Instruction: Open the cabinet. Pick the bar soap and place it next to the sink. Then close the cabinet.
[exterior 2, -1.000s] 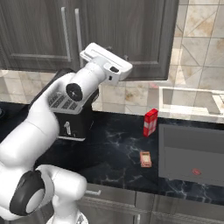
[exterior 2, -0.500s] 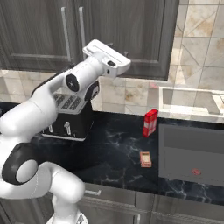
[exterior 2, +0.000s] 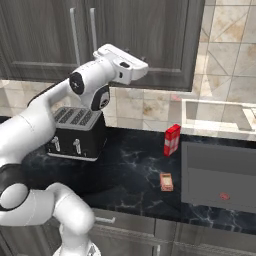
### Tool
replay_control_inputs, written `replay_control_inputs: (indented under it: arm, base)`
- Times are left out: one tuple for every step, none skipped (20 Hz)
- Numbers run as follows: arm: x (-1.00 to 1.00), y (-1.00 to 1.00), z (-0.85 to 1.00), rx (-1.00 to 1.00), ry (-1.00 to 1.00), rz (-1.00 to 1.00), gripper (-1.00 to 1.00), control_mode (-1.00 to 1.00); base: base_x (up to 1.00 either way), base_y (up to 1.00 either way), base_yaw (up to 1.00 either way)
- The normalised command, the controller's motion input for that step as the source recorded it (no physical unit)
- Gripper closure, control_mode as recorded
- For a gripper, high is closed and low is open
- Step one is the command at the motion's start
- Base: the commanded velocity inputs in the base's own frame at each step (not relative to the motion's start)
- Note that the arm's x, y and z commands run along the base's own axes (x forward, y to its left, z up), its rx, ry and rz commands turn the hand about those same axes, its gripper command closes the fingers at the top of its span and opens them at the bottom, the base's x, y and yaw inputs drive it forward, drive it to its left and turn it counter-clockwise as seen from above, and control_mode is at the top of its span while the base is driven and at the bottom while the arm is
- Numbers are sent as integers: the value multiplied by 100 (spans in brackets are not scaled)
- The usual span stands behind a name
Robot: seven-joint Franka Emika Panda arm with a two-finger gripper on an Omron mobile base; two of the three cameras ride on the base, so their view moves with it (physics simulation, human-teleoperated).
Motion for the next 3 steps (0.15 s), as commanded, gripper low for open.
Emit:
replay_control_inputs:
  arm:
    - [0, 0, 0, 0, 11, 0, -100, -100]
    - [0, 0, 0, 0, 9, 0, -100, -100]
    - [0, 0, 0, 0, 4, 0, -100, -100]
  base:
    - [0, 0, 0]
    - [0, 0, 0]
    - [0, 0, 0]
